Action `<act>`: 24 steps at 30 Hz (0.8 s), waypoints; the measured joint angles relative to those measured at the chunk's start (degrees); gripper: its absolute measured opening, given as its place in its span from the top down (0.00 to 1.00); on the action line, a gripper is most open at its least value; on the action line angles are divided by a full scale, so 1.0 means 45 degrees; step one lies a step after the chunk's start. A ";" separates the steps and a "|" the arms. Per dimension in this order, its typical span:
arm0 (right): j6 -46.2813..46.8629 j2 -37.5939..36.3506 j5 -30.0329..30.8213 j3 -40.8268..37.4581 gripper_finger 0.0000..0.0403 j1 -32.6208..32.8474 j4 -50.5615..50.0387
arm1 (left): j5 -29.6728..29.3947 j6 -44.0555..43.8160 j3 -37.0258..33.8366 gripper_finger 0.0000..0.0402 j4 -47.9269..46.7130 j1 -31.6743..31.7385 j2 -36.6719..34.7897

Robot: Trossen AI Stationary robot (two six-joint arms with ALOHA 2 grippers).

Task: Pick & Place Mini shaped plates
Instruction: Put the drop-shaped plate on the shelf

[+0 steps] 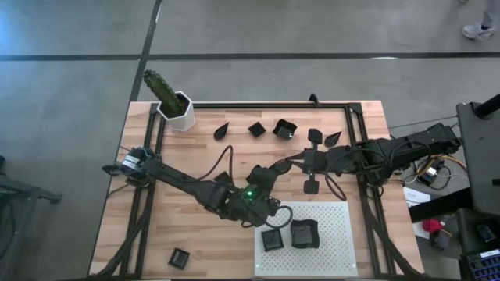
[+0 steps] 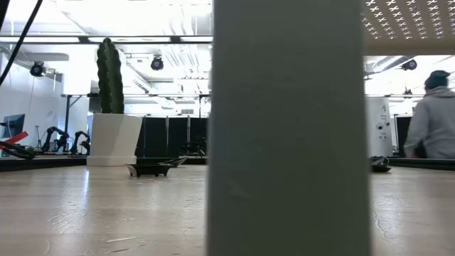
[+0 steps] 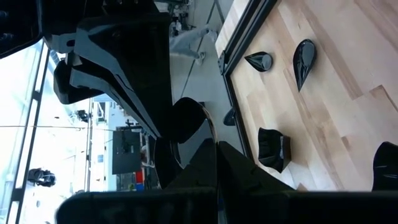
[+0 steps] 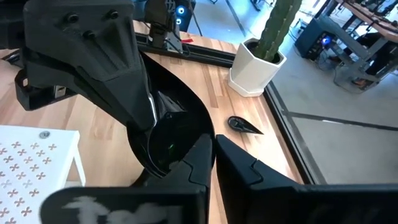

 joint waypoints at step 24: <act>-0.0322 -0.0015 -0.0958 -0.0005 0.80 -0.0525 0.0214 | -0.0090 0.0665 -0.0010 1.00 -0.0022 0.0058 0.0000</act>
